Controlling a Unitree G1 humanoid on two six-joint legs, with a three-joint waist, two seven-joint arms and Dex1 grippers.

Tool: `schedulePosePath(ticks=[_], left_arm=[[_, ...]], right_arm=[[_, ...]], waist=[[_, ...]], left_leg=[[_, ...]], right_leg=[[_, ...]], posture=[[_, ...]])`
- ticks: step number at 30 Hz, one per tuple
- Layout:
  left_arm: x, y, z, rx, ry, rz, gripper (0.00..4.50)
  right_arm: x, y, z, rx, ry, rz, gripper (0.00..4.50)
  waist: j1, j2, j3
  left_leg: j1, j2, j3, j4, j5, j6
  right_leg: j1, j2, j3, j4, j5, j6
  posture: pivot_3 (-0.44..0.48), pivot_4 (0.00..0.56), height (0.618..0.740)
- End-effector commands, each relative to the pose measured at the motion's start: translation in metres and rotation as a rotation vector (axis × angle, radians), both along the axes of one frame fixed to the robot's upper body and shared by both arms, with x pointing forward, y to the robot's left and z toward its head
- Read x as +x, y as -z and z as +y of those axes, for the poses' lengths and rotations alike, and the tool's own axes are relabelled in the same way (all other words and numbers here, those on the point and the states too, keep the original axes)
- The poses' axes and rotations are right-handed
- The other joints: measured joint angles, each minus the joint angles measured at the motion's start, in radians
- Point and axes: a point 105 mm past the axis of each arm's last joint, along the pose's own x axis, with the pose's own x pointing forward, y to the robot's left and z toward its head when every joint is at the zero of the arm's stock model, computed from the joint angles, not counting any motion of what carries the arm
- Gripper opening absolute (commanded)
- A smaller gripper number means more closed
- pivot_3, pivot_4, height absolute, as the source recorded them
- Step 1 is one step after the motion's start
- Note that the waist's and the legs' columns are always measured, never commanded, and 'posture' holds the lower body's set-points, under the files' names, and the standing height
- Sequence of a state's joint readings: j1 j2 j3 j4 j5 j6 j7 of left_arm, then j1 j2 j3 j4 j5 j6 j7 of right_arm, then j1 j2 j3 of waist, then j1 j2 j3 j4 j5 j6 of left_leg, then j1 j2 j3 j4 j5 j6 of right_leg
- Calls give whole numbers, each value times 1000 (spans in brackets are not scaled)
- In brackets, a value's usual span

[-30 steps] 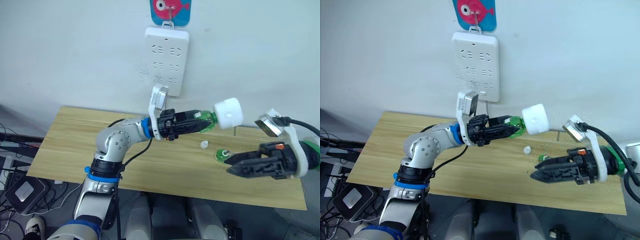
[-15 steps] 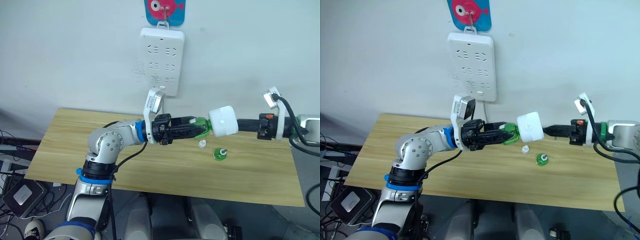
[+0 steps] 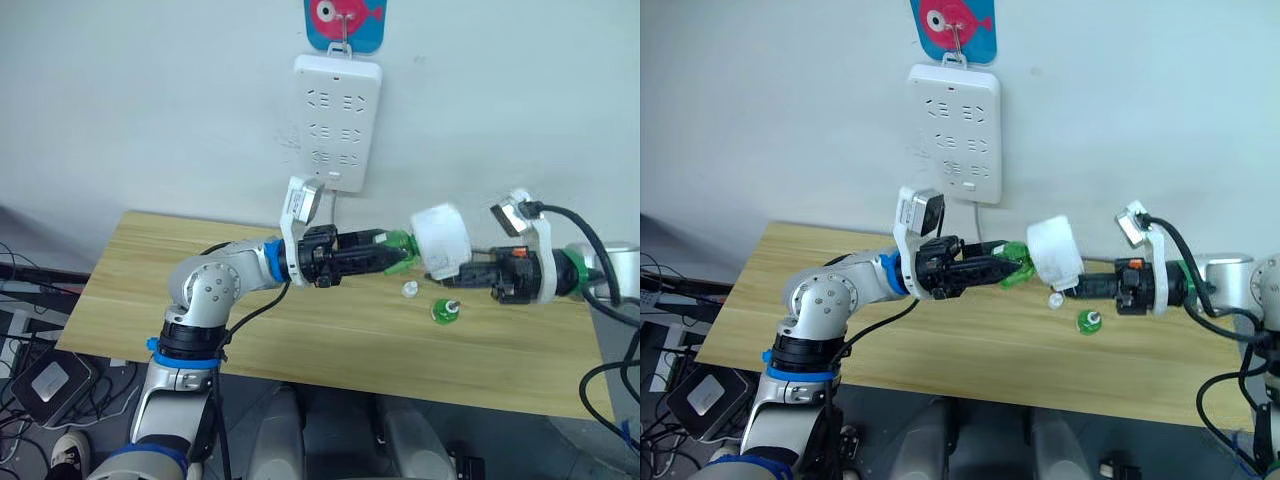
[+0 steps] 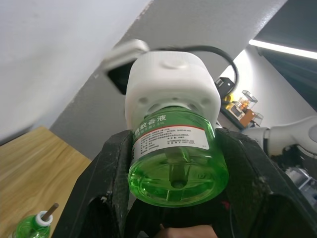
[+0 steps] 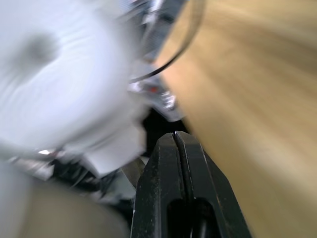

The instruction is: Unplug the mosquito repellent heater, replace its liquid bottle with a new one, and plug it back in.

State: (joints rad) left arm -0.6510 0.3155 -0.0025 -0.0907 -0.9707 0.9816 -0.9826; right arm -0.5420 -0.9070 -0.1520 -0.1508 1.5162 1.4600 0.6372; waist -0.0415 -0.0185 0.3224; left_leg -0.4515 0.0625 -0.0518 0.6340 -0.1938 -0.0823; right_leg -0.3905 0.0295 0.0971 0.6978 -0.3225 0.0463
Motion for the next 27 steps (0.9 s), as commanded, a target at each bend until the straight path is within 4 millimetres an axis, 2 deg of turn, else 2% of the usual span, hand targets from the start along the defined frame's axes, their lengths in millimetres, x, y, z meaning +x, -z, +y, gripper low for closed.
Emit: schedulePosePath(ticks=[1, 7, 17, 19, 21, 24, 27], left_arm=[[0, -6, 0, -16, -10, -49, 2248], [-2, 1, 0, -3, -12, -53, 2248], [-3, 7, -3, 9, -12, -60, 2248], [-5, 7, -4, 11, -5, -62, 2248], [-7, 8, -5, 12, 4, -64, 2248], [-12, 8, -6, 20, 29, -70, 2248], [-14, 8, -6, 24, 42, -73, 2248]], right_arm=[[-18, -17, 2, 31, -47, -37, 26], [-30, -36, 11, 63, -69, -60, 26], [-24, -63, 33, 117, -133, -167, 26], [-16, -67, 42, 112, -103, -198, 26], [2, -66, 48, 86, -13, -221, 26], [30, -58, 50, 3, 101, -255, 26], [46, -51, 49, -61, 145, -278, 26]], waist=[[-1, 0, 0], [-9, 0, 0], [-15, 0, 0], [-15, 0, 0], [-17, 0, 0], [-17, 0, 0], [-17, 0, 0]], left_leg=[[0, 0, 0, 0, 0, 0], [0, 0, 0, 1, 0, 0], [0, 0, 0, 1, 0, 0], [0, 0, 0, 1, 0, 0], [0, 0, 0, 1, 0, 0], [0, 0, -1, 1, 0, 0], [0, 0, -1, 0, 0, 0]], right_leg=[[0, 0, 0, 0, 0, 0], [0, 0, 0, 0, 0, 0], [0, 0, 0, 0, 0, 0], [0, 0, 0, 0, 0, 0], [0, 0, 0, 0, 0, 0], [0, 0, 0, 1, 0, 0], [-1, 0, 0, 1, 0, 0]], posture=[[-85, 301, 740], [-91, 298, 740], [-90, 297, 740], [-90, 300, 740], [-90, 300, 740], [-91, 301, 740], [-91, 303, 740]])
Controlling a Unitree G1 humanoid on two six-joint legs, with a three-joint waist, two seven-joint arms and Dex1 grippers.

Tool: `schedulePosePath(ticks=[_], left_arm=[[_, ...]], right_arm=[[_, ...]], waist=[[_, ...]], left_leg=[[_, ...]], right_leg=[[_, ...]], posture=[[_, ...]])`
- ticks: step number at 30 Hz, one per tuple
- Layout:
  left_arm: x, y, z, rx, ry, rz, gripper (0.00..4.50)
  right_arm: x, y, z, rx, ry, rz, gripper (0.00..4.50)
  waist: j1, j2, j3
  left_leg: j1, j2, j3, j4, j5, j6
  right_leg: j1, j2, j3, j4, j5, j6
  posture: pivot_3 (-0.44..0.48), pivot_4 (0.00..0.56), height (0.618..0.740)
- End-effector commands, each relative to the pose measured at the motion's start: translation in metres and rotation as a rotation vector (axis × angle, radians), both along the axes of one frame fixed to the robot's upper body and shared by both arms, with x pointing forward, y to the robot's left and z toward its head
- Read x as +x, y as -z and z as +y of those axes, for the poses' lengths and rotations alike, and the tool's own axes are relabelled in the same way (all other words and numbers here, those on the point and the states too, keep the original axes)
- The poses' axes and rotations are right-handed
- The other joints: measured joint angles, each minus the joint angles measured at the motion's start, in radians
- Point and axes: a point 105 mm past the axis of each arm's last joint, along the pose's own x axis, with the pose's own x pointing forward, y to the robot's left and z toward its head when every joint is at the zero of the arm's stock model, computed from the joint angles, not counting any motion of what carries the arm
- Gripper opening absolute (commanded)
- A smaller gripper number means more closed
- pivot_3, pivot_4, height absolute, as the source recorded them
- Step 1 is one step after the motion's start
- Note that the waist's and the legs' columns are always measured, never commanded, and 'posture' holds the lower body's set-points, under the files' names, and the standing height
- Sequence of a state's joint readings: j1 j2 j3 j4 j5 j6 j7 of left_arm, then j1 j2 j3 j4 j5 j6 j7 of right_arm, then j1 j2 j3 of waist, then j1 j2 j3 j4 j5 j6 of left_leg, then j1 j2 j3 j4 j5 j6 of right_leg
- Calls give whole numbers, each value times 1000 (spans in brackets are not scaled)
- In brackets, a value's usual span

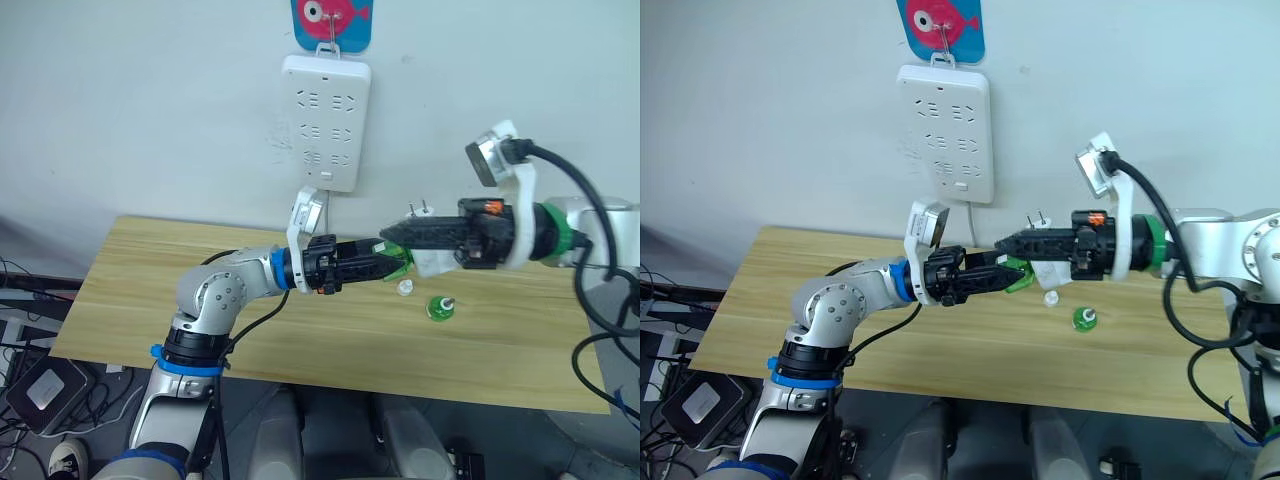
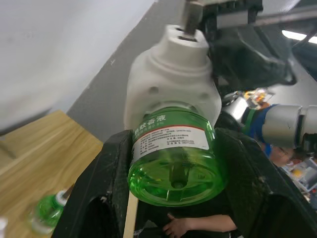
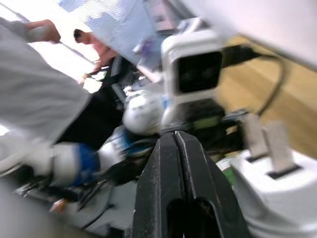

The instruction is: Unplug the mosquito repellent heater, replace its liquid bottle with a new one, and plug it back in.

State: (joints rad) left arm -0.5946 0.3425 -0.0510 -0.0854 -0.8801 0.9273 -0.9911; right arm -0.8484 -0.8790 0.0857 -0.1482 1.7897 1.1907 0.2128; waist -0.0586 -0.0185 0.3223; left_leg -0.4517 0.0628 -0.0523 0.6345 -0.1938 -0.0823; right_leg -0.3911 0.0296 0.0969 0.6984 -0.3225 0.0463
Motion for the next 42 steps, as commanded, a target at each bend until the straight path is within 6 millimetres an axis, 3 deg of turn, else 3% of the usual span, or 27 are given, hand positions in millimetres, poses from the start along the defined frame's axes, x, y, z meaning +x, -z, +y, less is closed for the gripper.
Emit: schedulePosePath(ticks=[1, 8, 22, 26, 30, 33, 35, 39, 42], left_arm=[[-20, -18, -9, -61, 110, -76, 2248], [-21, -17, -8, -51, 117, -81, 2248], [-23, -17, -10, -42, 141, -112, 2248], [-22, -17, -10, -39, 133, -115, 2248], [-21, -14, -6, -30, 111, -124, 2248], [-18, -13, -3, -26, 74, -156, 2248], [-14, -14, -1, -32, 36, -184, 2248], [-7, -13, 4, -1, -46, -360, 2248], [1, -20, 6, -26, -112, -434, 2248]], right_arm=[[23, 7, -7, -83, 108, -34, 26], [35, 11, -7, -136, 133, -51, 26], [41, 45, -25, -372, 175, -38, 26], [45, 27, -20, -238, 180, -59, 26], [39, -24, -34, 48, 111, -8, 26], [42, -61, -61, 188, 156, 15, 637], [50, -66, -79, 182, 263, 18, 1298], [46, -34, -118, 4, 433, 85, 2747], [26, 2, -124, -70, 387, 187, 3847]], waist=[[2, 0, 0], [3, 0, 0], [2, 0, 0], [2, 0, 0], [2, 0, 0], [3, 0, 0], [3, 0, 0], [11, 0, 0], [15, 0, 0]], left_leg=[[0, 0, 0, 0, 0, 0], [0, 0, 0, -1, 0, 0], [0, 0, 0, -1, 0, 0], [0, 0, 0, -1, 0, 0], [0, 0, 0, -1, 0, 0], [0, 0, 1, -1, 0, 0], [0, 0, 1, -2, 0, 0], [0, -1, 1, -3, 0, 0], [0, -1, 2, -3, 0, 0]], right_leg=[[0, 0, 0, 0, 0, 0], [0, 0, 0, 0, 0, 0], [0, 0, 0, 0, 0, 0], [0, 0, 0, 0, 0, 0], [0, 0, 0, 0, 0, 0], [0, -1, 0, 0, 0, 0], [0, -1, 0, -1, 0, 0], [0, -1, 0, -2, 0, 0], [0, -1, 1, -3, 0, 0]], posture=[[-91, 303, 740], [-88, 310, 740], [-99, 311, 740], [-96, 313, 740], [-92, 313, 740], [-87, 313, 740], [-92, 314, 740], [-106, 312, 740], [-120, 310, 740]])
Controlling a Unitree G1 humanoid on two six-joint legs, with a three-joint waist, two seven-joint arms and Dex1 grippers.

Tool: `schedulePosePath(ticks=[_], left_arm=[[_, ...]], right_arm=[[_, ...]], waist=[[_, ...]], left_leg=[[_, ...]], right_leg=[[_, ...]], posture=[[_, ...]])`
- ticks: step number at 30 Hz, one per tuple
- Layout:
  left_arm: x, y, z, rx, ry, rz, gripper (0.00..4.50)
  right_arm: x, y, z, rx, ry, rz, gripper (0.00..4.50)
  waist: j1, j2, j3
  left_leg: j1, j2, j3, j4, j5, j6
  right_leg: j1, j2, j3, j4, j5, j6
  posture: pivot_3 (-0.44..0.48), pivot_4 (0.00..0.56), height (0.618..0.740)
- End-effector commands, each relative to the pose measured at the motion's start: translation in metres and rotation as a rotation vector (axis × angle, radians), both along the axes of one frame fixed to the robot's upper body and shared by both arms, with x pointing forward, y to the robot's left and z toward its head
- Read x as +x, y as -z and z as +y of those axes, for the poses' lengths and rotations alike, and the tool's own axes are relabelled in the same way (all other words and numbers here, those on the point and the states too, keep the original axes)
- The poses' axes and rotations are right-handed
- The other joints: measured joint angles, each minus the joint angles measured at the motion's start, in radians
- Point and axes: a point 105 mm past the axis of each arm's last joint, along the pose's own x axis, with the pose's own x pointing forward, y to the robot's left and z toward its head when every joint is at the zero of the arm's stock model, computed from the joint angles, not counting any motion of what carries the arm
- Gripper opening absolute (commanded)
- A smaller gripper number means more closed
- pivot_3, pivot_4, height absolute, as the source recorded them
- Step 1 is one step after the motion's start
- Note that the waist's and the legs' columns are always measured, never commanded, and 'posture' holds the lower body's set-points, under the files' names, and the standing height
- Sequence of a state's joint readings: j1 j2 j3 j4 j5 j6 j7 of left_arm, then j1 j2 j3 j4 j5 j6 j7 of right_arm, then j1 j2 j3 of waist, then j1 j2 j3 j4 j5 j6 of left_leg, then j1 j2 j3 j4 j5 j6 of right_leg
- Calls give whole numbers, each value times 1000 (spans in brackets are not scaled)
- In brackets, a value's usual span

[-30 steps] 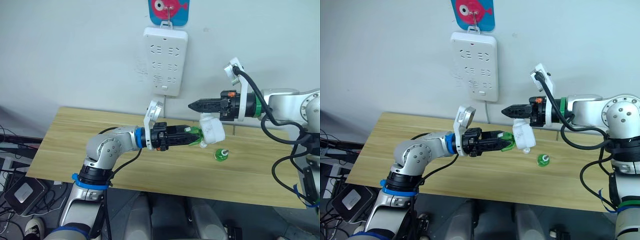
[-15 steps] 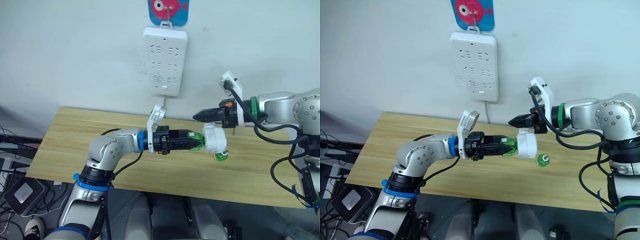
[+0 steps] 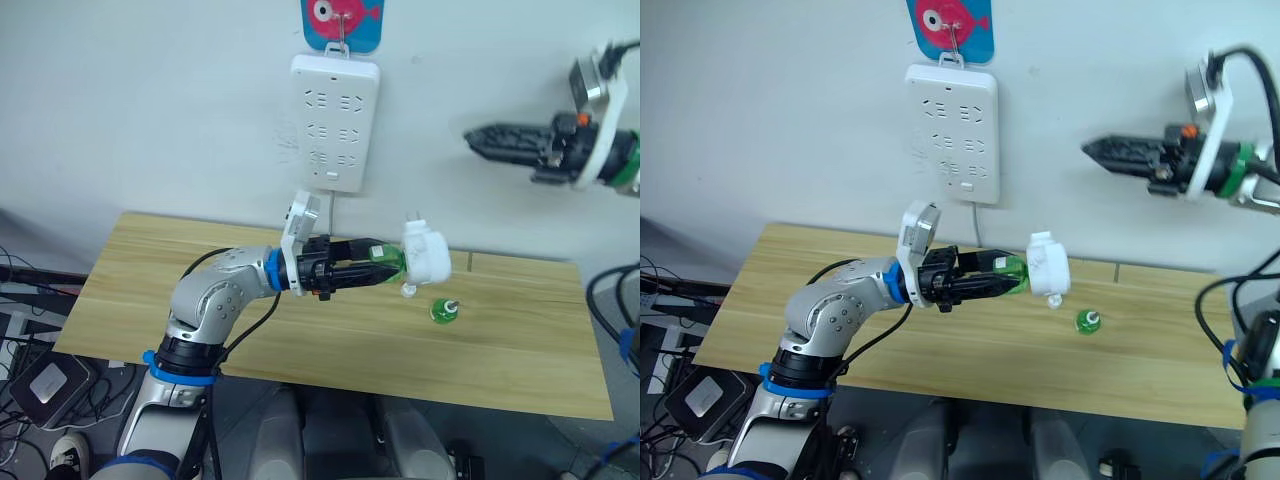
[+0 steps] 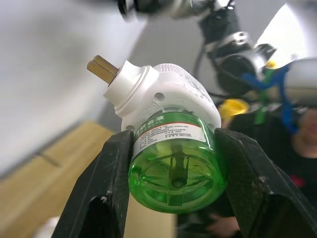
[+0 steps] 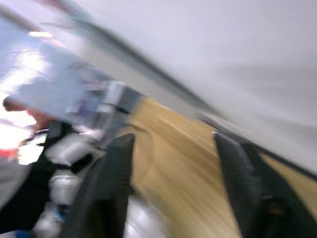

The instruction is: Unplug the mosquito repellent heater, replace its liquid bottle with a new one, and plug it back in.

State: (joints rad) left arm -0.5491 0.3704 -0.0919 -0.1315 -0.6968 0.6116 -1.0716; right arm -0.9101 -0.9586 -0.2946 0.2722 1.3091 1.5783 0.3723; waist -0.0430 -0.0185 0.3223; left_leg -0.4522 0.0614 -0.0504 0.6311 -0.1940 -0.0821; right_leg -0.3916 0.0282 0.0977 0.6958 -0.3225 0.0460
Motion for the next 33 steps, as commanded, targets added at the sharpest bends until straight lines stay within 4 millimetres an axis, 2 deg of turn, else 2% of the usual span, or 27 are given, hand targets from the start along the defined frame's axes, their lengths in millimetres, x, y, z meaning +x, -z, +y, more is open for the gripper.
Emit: schedulePosePath(ticks=[1, 2, 4, 9, 18, 30, 33], left_arm=[[1, -18, 0, -53, -30, -126, 2248], [2, -18, 0, -54, -33, -132, 2248], [4, -16, -1, -50, -35, -142, 2248], [2, -14, -2, -44, -17, -128, 2248], [-9, -15, -9, -44, 56, -85, 2248], [-14, -15, -16, -53, 101, -47, 2248], [-15, -15, -17, -51, 116, -36, 2248]], right_arm=[[-26, 16, 5, -10, -102, 43, 4174], [-31, 21, 7, 5, -129, 59, 4465], [-39, 27, 15, 44, -181, 76, 4465], [-53, 28, 30, 134, -257, 82, 4465], [-48, 37, 52, 151, -237, 84, 4465], [-47, 36, 72, 178, -297, 63, 4465], [-46, 35, 70, 195, -294, 61, 3864]], waist=[[-2, 0, 0], [-4, 0, 0], [-15, 0, 0], [-25, 0, 0], [-22, 0, 0], [-19, 0, 0], [-17, 0, 0]], left_leg=[[0, 0, 0, 0, 0, 0], [0, 0, 1, 0, 0, 0], [0, 0, 1, 0, 0, 0], [1, 1, 1, 1, 0, 0], [1, 1, 0, 1, 0, 0], [1, 1, 0, 1, 0, 0], [0, 1, 0, 1, 0, 0]], right_leg=[[0, 0, 0, 0, 0, 0], [-1, 0, 1, 0, 0, 0], [-1, 0, 1, 1, 0, 0], [0, 2, 2, 2, 0, 0], [0, 2, 1, 2, 0, 0], [0, 2, 0, 2, 0, 0], [0, 2, 0, 2, 0, 0]], posture=[[-120, 310, 740], [-120, 310, 740], [-110, 306, 740], [-106, 303, 740], [-95, 296, 740], [-89, 295, 740], [-89, 297, 740]])
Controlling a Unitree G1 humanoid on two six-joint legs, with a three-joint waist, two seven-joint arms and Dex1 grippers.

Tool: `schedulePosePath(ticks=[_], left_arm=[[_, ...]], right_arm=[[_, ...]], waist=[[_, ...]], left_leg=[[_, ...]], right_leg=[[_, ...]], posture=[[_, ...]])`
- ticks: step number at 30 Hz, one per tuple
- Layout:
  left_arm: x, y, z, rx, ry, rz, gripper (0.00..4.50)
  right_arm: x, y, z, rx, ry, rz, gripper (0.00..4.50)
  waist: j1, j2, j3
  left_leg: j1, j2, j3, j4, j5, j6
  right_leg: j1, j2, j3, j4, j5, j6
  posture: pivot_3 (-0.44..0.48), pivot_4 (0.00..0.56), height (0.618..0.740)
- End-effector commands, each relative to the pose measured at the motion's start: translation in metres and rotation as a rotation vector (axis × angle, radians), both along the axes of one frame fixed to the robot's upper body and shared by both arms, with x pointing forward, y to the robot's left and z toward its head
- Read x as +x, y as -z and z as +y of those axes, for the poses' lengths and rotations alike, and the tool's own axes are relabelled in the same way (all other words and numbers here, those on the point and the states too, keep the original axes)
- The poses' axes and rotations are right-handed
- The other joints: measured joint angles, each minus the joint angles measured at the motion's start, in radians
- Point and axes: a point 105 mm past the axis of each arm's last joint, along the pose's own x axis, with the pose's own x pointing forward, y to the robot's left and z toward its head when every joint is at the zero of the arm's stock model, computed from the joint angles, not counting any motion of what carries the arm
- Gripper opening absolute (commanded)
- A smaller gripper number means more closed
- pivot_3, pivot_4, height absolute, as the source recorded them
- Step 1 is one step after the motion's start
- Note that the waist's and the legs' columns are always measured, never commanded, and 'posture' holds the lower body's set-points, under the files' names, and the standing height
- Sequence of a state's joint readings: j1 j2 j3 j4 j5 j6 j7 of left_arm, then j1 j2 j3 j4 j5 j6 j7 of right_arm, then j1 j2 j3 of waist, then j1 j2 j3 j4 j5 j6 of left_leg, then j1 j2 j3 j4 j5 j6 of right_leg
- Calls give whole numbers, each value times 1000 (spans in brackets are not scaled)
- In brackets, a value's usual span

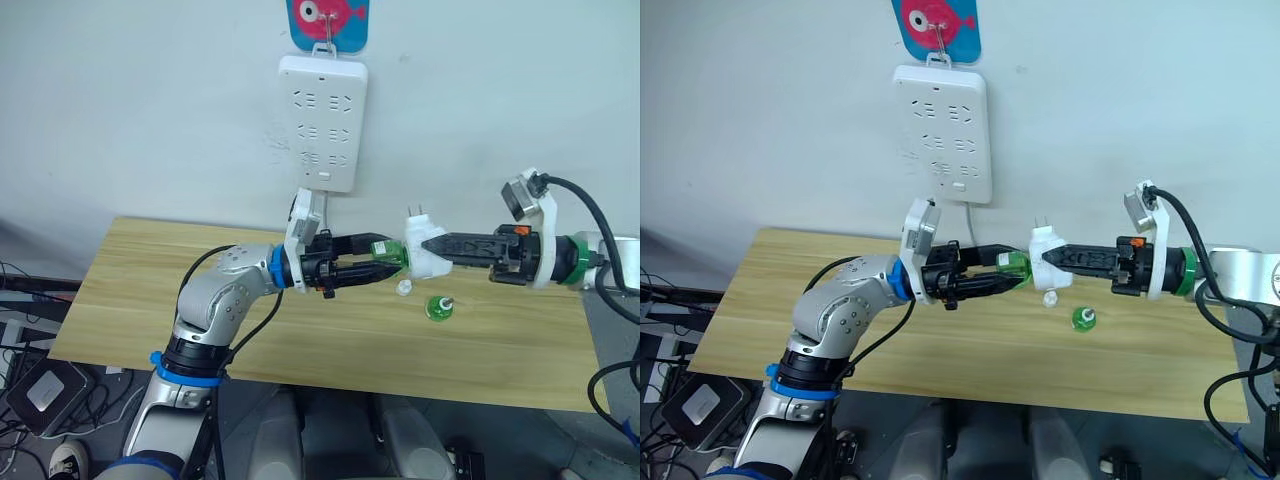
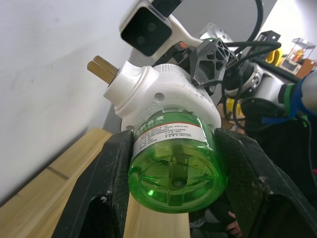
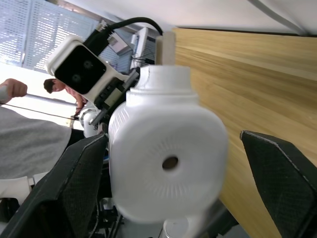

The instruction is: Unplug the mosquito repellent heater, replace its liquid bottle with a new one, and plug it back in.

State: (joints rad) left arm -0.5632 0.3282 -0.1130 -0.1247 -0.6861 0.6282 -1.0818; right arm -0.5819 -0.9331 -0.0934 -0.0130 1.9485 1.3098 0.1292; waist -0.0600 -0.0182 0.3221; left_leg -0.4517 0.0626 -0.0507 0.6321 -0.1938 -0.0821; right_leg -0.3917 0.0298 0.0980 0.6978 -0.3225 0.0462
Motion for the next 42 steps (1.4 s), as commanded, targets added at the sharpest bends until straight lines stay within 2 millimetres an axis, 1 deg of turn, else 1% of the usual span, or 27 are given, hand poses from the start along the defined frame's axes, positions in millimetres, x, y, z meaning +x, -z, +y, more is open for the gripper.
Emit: schedulePosePath(ticks=[1, 3, 9, 10, 12, 15, 17, 19, 21, 23, 26, 29, 34, 38, 42], left_arm=[[-12, -16, -5, -43, 72, -44, 2248], [-10, -16, -4, -49, 68, -29, 2248], [-5, -17, -4, -48, 41, -36, 2248], [-4, -17, -3, -43, 37, -40, 2962], [-2, -14, -1, 0, 18, -66, 3494], [-2, -15, 9, 84, -26, -145, 4473], [-2, -15, 13, 111, -38, -174, 4500], [-7, -15, 16, 171, -65, -203, 4500], [-9, -5, 15, 273, -107, -263, 4500], [-6, 6, 11, 342, -150, -348, 4500], [11, 26, 4, 457, -273, -479, 4500], [26, 35, -4, 484, -372, -506, 4500], [37, 41, -24, 482, -446, -525, 4500], [33, 39, -40, 431, -458, -474, 4500], [30, 41, -45, 419, -459, -441, 4500]], right_arm=[[-4, -11, 1, 24, -21, -37, 3521], [-6, -13, 2, 34, -45, -40, 2965], [-7, -11, 3, 22, -38, -38, 2940], [-6, -10, 2, 15, -30, -37, 2940], [-3, -9, 0, 9, -1, -37, 2940], [7, -6, -5, -32, 99, -46, 2940], [10, -5, -7, -52, 134, -48, 2940], [16, 2, -10, -112, 211, -46, 2940], [20, 7, -11, -175, 265, -55, 2940], [21, 7, -8, -201, 287, -66, 2940], [22, 8, -2, -233, 305, -82, 2940], [20, 8, 2, -270, 306, -104, 2940], [15, 7, 8, -293, 297, -141, 2940], [12, 9, 11, -301, 290, -145, 2940], [10, 10, 12, -306, 282, -148, 2940]], waist=[[0, 0, 0], [1, 0, 0], [1, 0, 0], [1, 0, 0], [3, 0, 0], [-1, 0, 0], [0, 0, 0], [1, 0, 0], [1, 0, 0], [2, 0, 0], [4, 0, 0], [4, 0, 0], [3, 0, 0], [3, 0, 0], [3, 0, 0]], left_leg=[[0, 0, 0, 0, 0, 0], [0, 0, 0, 0, 0, 0], [0, 0, 0, 0, 0, 0], [0, 0, 0, 0, 0, 0], [0, 0, 0, 0, 0, 0], [0, 0, 0, 0, 0, 0], [0, 0, 0, 0, 0, 0], [0, 0, 0, 0, 0, 0], [0, 0, 0, 0, 0, 0], [0, 0, 0, 0, 0, 0], [0, 0, 0, 0, 0, 0], [0, 0, 0, 0, 0, 0], [0, 0, 0, 0, 0, 0], [0, 0, 0, 0, 0, 0], [0, 0, 0, 0, 0, 0]], right_leg=[[0, 0, 0, 0, 0, 0], [0, 0, 0, 0, 0, 0], [0, 0, 0, 0, 0, 0], [0, 0, 0, 0, 0, 0], [0, 0, 0, 0, 0, 0], [0, 0, 0, 0, 0, 0], [0, 0, 0, 0, 0, 0], [0, 0, 0, 0, 0, 0], [0, 0, 0, 0, 0, 0], [0, 0, 0, 0, 0, 0], [0, 0, 1, 0, 0, 0], [0, -1, 1, 0, 0, 0], [0, -1, 0, 0, 0, 0], [0, -1, 0, 0, 0, 0], [0, -1, 0, 0, 0, 0]], posture=[[-90, 298, 740], [-91, 300, 740], [-88, 302, 740], [-88, 302, 740], [-86, 302, 740], [-89, 301, 740], [-91, 303, 740], [-89, 304, 740], [-86, 303, 740], [-83, 303, 740], [-91, 302, 740], [-96, 302, 740], [-109, 302, 740], [-109, 302, 740], [-112, 306, 740]])
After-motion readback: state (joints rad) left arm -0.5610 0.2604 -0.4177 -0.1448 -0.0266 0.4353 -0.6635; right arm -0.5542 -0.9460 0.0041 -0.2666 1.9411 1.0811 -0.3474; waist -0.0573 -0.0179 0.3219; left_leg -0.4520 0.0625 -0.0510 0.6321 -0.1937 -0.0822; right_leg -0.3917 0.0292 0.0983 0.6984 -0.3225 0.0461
